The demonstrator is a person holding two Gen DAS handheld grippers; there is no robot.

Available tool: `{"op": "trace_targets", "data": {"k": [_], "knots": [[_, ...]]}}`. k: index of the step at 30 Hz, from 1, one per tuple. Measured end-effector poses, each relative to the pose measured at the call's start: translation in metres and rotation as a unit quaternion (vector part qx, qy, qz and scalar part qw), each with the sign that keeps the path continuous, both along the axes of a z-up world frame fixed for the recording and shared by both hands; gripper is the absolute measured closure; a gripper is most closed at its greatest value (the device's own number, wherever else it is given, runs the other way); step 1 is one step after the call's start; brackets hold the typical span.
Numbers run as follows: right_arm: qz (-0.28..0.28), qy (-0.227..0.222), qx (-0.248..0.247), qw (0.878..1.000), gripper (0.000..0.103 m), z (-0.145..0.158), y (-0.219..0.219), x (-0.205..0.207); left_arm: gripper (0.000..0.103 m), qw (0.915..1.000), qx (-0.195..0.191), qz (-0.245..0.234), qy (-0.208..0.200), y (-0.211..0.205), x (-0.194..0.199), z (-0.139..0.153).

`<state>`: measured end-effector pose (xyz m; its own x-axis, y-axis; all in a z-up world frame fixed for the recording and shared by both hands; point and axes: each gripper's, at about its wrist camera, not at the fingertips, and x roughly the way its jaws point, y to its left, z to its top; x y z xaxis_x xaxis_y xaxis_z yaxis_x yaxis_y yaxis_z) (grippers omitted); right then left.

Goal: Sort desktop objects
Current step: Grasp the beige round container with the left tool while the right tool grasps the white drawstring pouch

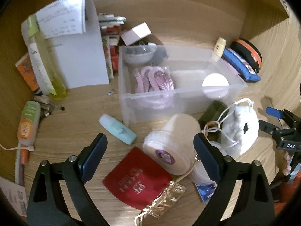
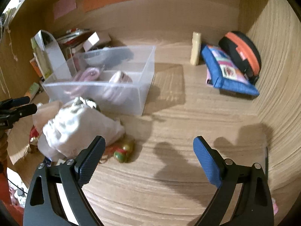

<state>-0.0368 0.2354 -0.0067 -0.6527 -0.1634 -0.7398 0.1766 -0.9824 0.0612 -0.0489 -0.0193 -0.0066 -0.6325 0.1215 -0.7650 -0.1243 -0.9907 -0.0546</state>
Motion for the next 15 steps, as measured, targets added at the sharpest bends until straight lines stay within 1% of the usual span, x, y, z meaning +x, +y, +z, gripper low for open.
{"op": "trace_targets", "data": {"k": [5,10,13,15], "knots": [[0.011,-0.011,-0.007,1.0,0.009,-0.007,-0.004,0.001,0.009,0.9998,-0.005,-0.012,-0.012,0.008,-0.009,-0.008],[0.064,-0.02,-0.032,0.997,0.009,-0.006,-0.016,0.01,0.009,0.9991,-0.003,-0.031,-0.03,0.015,-0.019,-0.019],[0.095,-0.02,-0.025,0.995,0.009,-0.005,-0.031,0.014,0.009,0.9982,-0.001,-0.042,-0.042,0.018,-0.024,-0.024],[0.111,-0.016,-0.01,0.994,0.009,-0.005,-0.044,0.015,0.009,0.9977,0.0,-0.047,-0.05,0.02,-0.026,-0.029]]}}
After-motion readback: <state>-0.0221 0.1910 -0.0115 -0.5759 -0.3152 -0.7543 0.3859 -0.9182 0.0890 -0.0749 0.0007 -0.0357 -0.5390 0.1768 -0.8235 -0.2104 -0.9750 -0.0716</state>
